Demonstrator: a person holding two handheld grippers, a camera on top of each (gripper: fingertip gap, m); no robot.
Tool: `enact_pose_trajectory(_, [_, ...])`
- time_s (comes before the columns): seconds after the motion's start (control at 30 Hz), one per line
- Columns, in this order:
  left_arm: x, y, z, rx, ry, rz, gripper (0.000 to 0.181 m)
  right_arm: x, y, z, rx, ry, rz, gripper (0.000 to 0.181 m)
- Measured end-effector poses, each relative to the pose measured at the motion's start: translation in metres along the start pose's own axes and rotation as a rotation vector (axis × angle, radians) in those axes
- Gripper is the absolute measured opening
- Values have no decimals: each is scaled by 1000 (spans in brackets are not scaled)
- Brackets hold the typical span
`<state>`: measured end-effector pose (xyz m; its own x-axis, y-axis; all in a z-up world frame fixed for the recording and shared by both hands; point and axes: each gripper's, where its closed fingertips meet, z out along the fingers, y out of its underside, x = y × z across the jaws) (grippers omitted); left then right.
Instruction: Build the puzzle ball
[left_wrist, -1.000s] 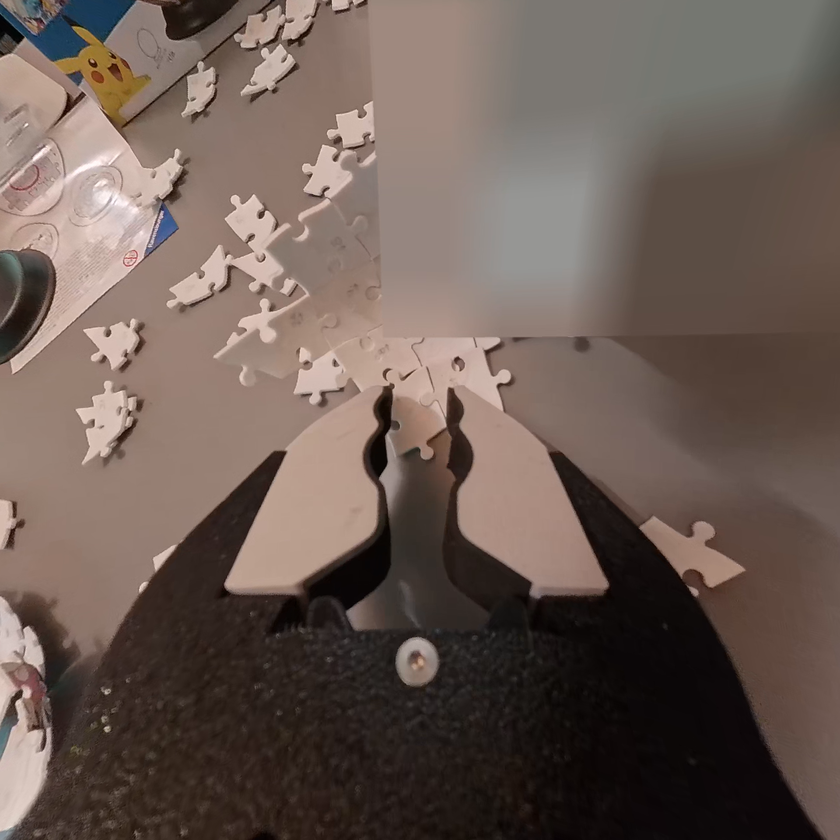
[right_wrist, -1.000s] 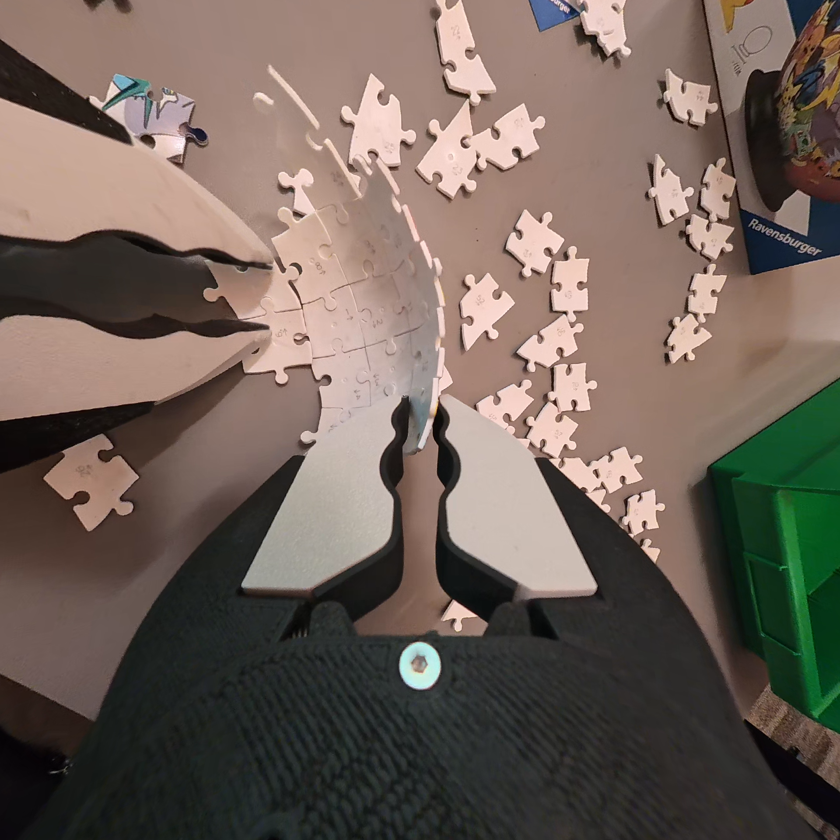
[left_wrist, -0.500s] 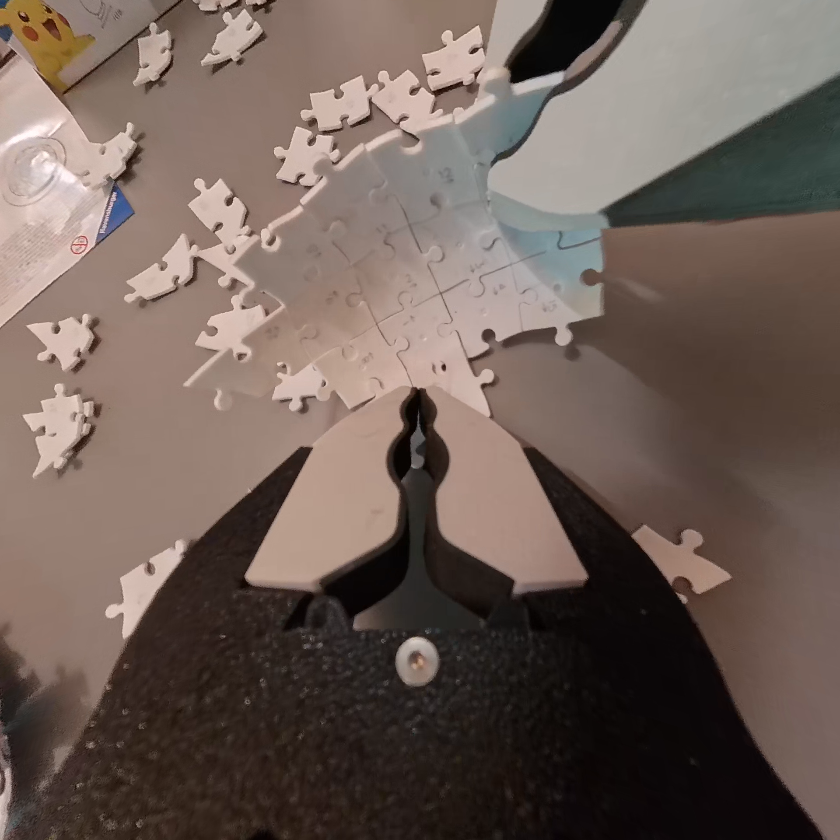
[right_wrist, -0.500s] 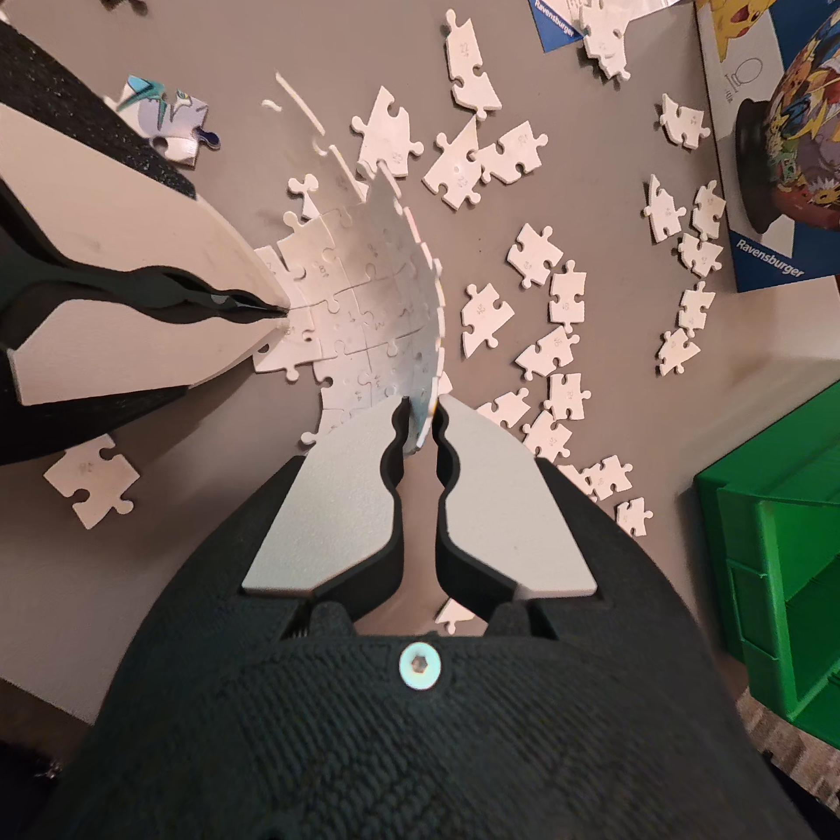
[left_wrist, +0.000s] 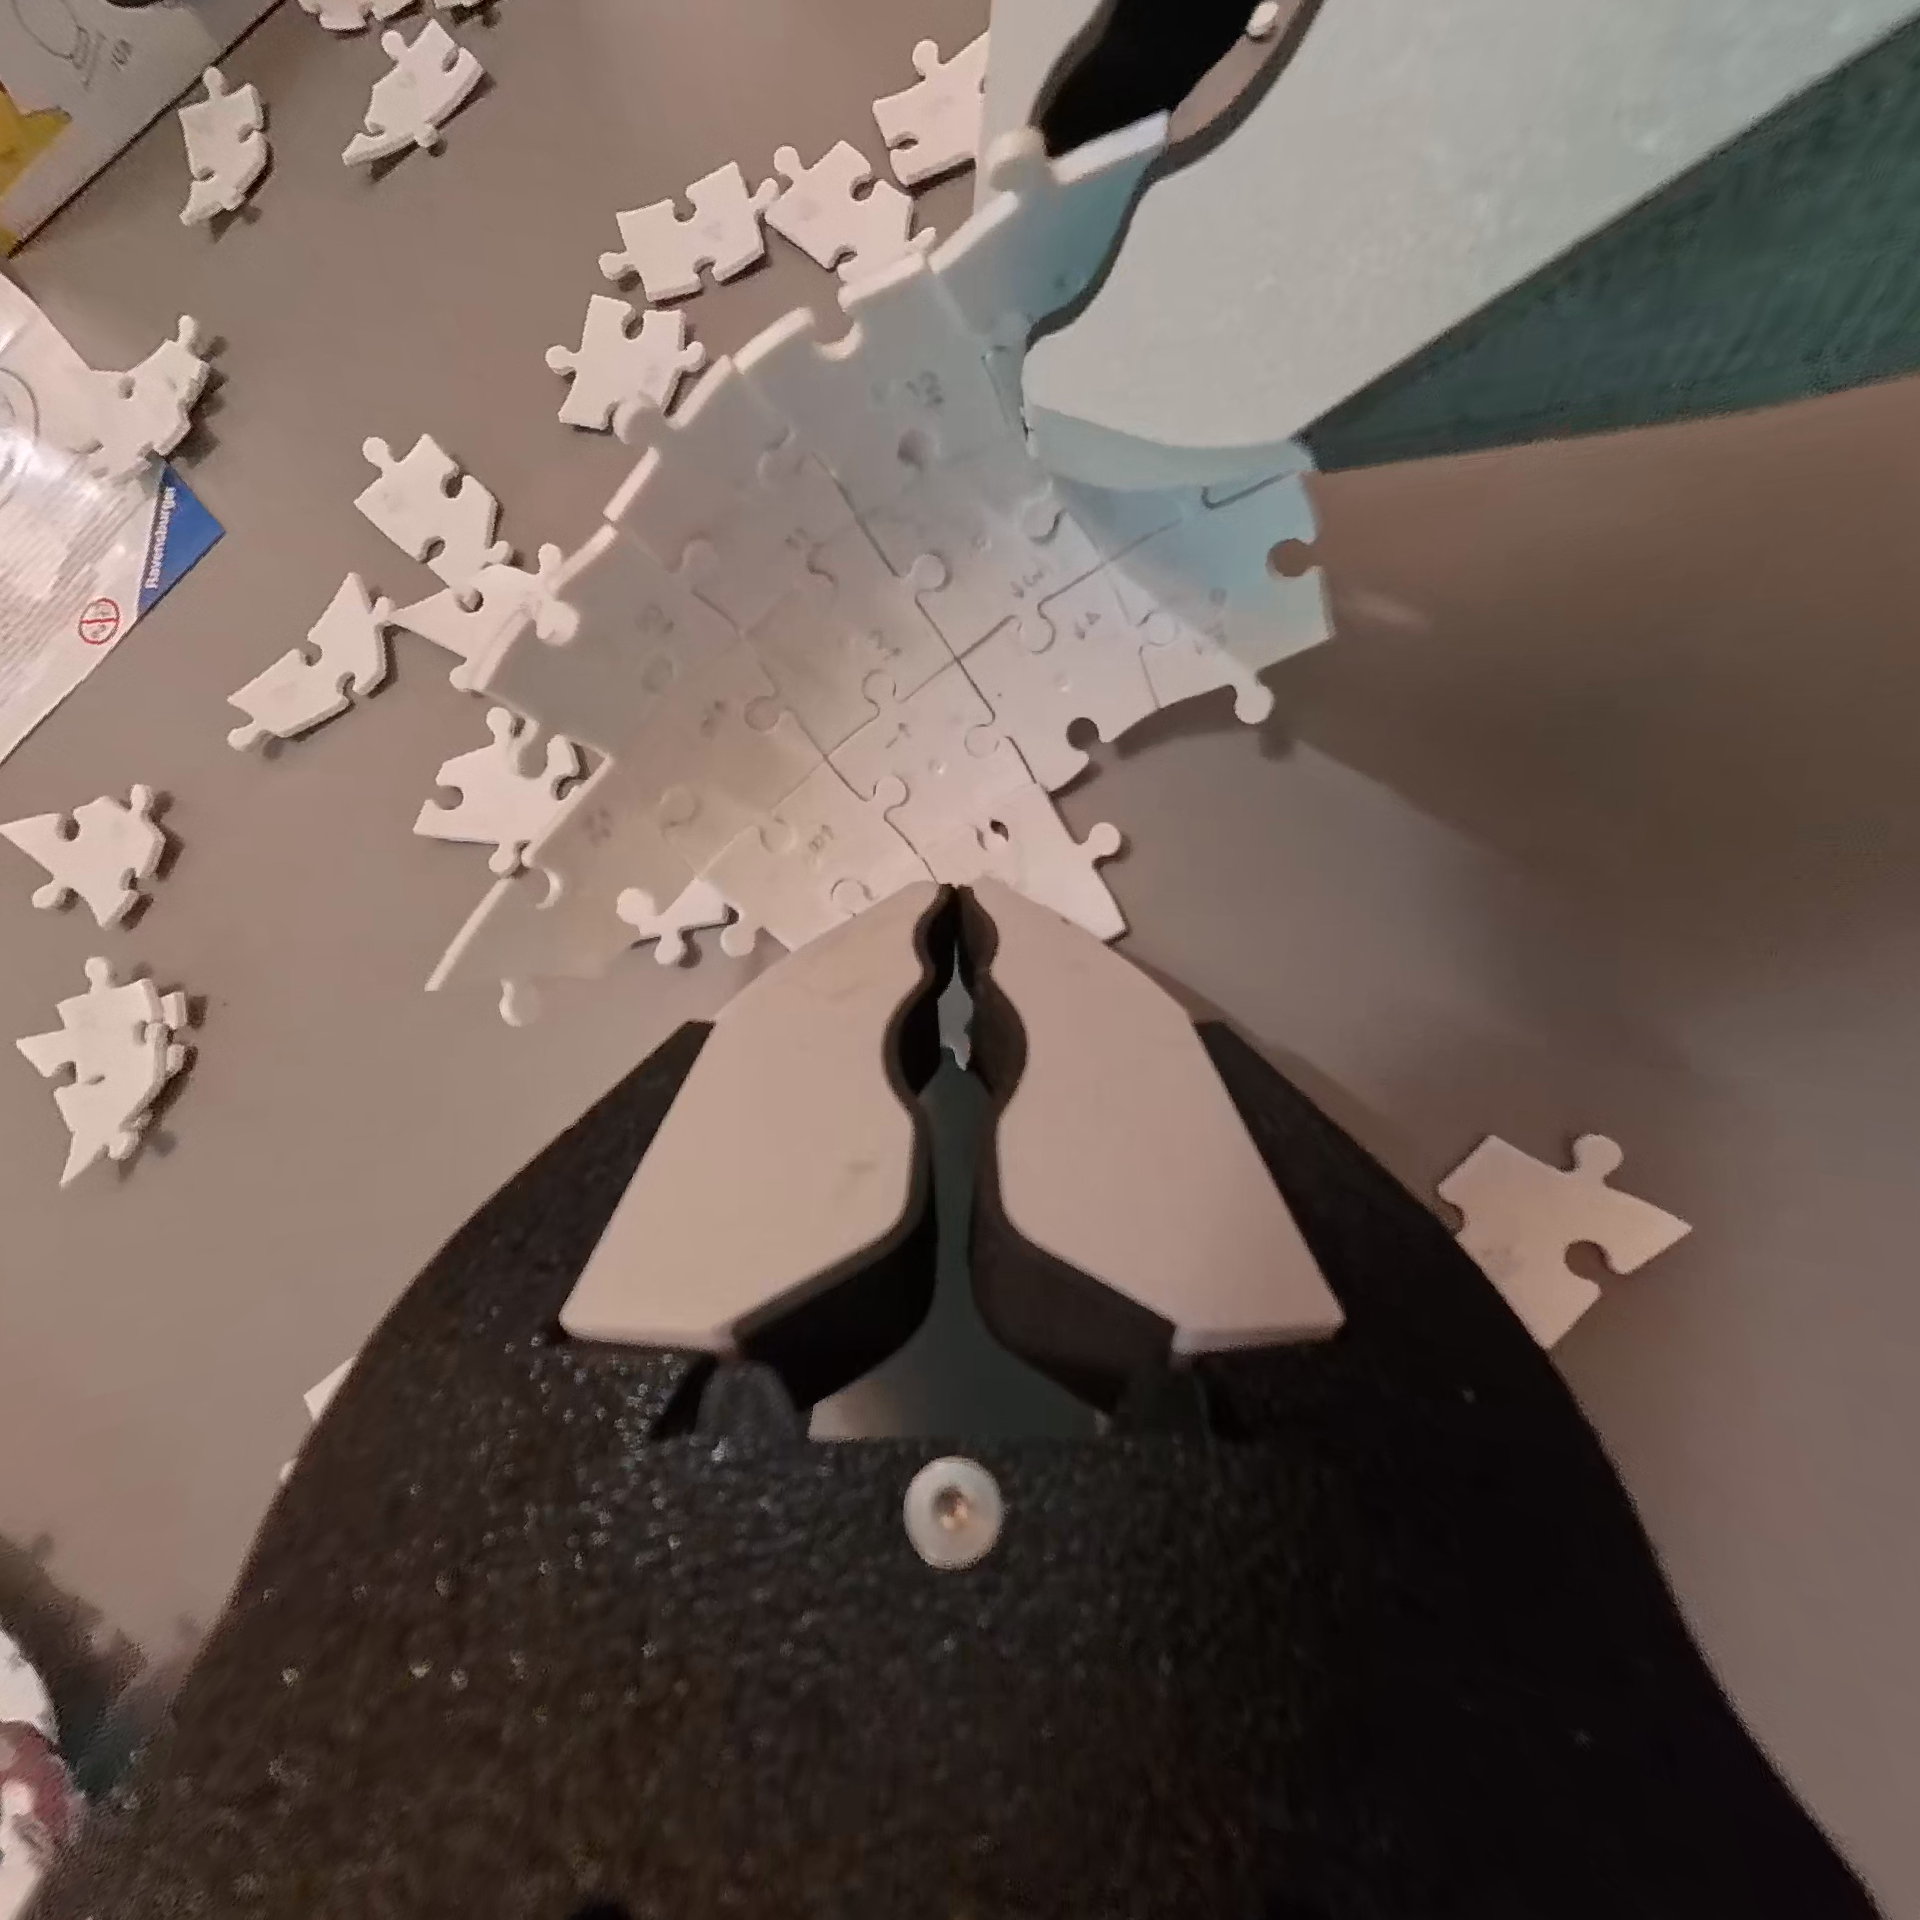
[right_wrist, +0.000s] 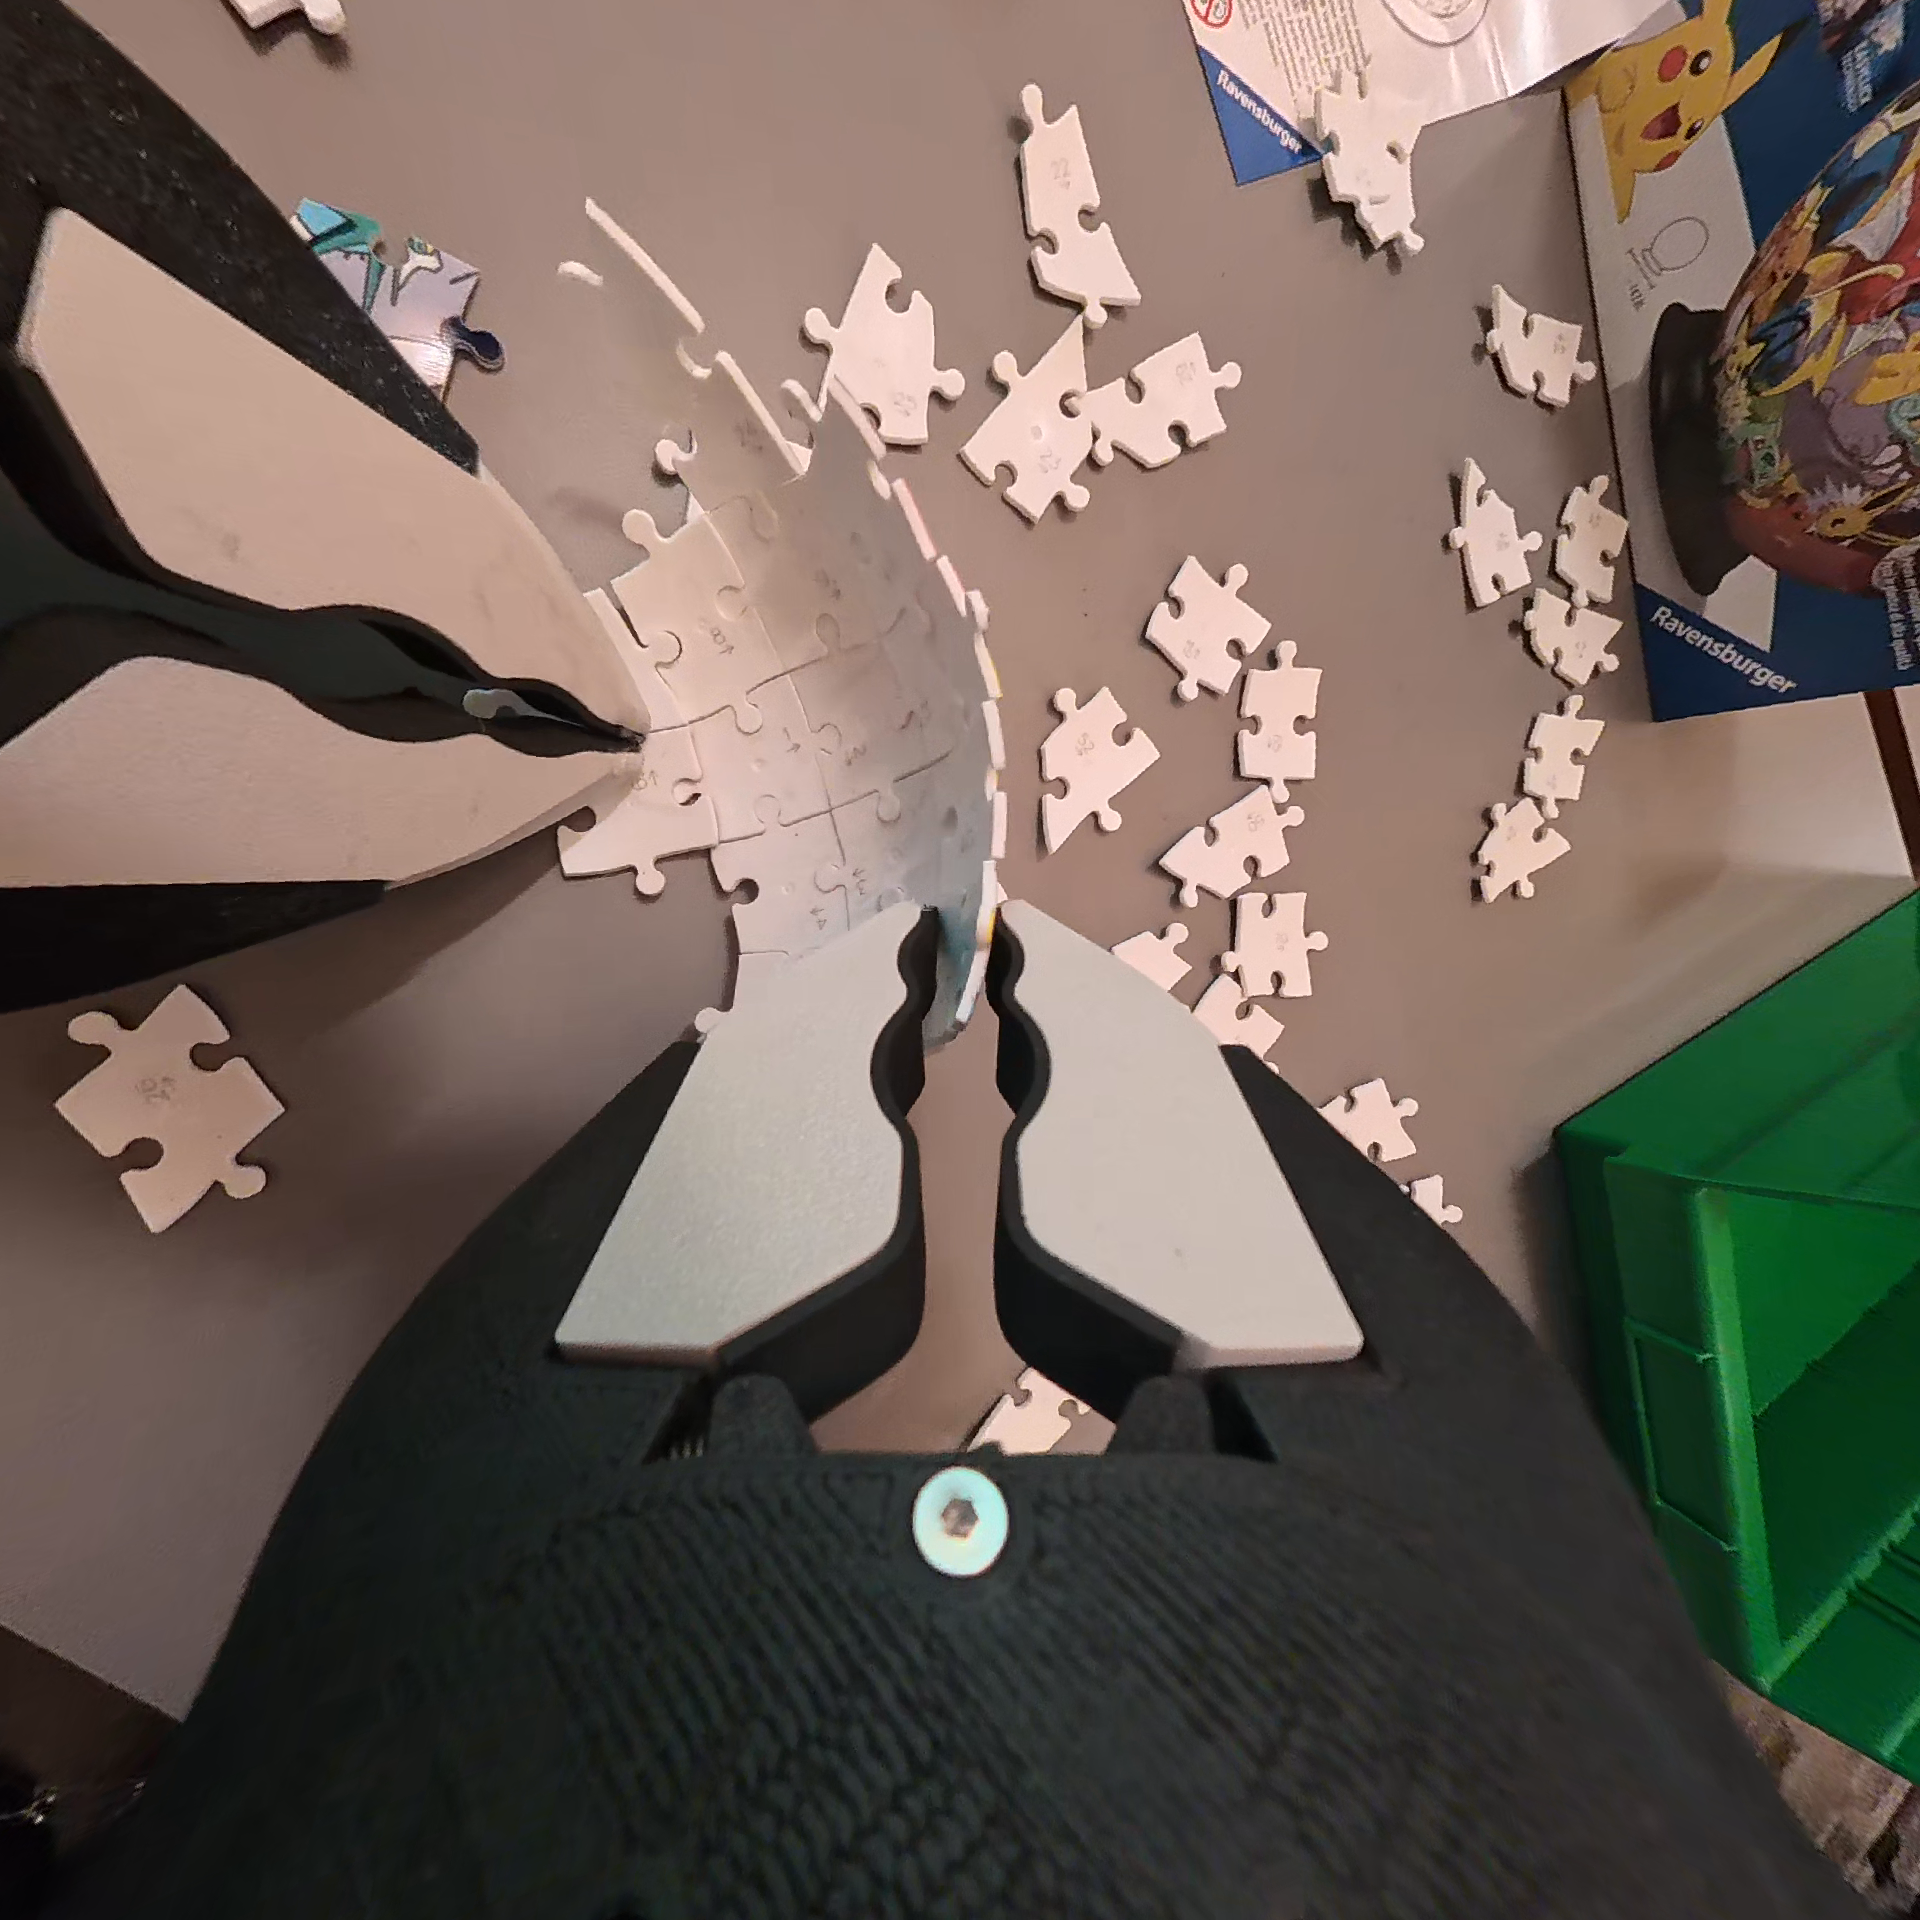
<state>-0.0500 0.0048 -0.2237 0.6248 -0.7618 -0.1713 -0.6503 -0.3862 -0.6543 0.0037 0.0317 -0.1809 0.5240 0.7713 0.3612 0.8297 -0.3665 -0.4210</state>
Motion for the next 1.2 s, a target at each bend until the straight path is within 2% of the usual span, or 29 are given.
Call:
enact_pose_trajectory(0.17, [2,0,0,-56,-14,-109,0,-2,-1,-2,13,-14,31,7])
enact_pose_trajectory(0.4, [2,0,0,-60,-13,-173,0,-3,-1,-3,16,-20,49,7])
enact_pose_trajectory(0.47, [3,-1,1,-52,-10,-125,0,-4,-1,-3,18,-23,50,7])
enact_pose_trajectory(0.57, [3,-2,1,-28,-6,40,0,-3,-1,-3,22,-25,55,6])
enact_pose_trajectory(0.7, [4,-1,1,-51,31,-18,0,-2,0,-3,19,-27,49,7])
enact_pose_trajectory(0.8, [2,-1,1,-49,48,39,0,-2,2,-2,16,-27,36,8])
enact_pose_trajectory(0.97, [-3,-2,3,-60,-2,133,0,-1,0,-2,27,-37,55,7])
enact_pose_trajectory(1.2, [-3,-1,3,-35,87,157,0,-1,1,-1,30,-47,59,7])
